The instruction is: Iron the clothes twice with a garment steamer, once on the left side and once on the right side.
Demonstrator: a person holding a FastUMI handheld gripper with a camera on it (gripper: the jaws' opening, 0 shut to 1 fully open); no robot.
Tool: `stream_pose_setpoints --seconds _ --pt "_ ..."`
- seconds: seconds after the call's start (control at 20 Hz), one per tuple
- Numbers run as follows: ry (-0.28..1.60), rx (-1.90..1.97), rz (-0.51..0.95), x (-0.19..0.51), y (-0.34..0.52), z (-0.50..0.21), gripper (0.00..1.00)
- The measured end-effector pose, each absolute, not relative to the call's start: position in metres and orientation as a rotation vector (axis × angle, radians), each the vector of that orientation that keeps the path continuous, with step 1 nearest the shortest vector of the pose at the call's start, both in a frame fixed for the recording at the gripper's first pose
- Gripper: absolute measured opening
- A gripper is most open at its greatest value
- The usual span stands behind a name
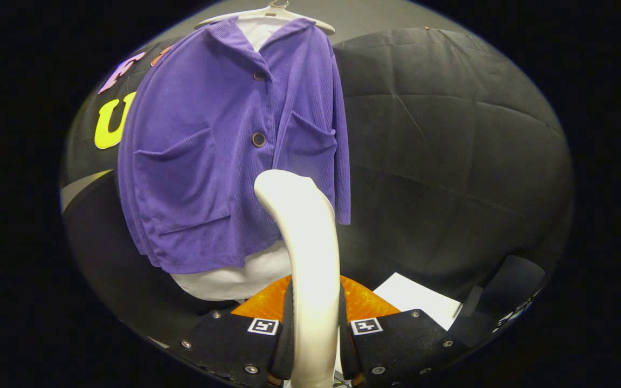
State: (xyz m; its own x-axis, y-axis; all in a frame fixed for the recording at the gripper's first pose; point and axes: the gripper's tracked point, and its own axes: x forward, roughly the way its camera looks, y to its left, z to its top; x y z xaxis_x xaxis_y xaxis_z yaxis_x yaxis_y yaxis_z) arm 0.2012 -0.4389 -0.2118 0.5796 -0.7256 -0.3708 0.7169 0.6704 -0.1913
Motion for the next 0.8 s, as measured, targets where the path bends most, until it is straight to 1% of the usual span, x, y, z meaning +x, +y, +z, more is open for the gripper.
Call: stream_pose_setpoints --seconds 0.3,0.55,0.8 --pt "0.322 -0.081 -0.794 0.134 -0.377 -0.151 0.34" --pt "0.253 -0.120 -0.745 0.090 -0.314 -0.119 0.34" --pt "0.204 -0.151 -0.698 0.062 -0.253 -0.094 0.34"
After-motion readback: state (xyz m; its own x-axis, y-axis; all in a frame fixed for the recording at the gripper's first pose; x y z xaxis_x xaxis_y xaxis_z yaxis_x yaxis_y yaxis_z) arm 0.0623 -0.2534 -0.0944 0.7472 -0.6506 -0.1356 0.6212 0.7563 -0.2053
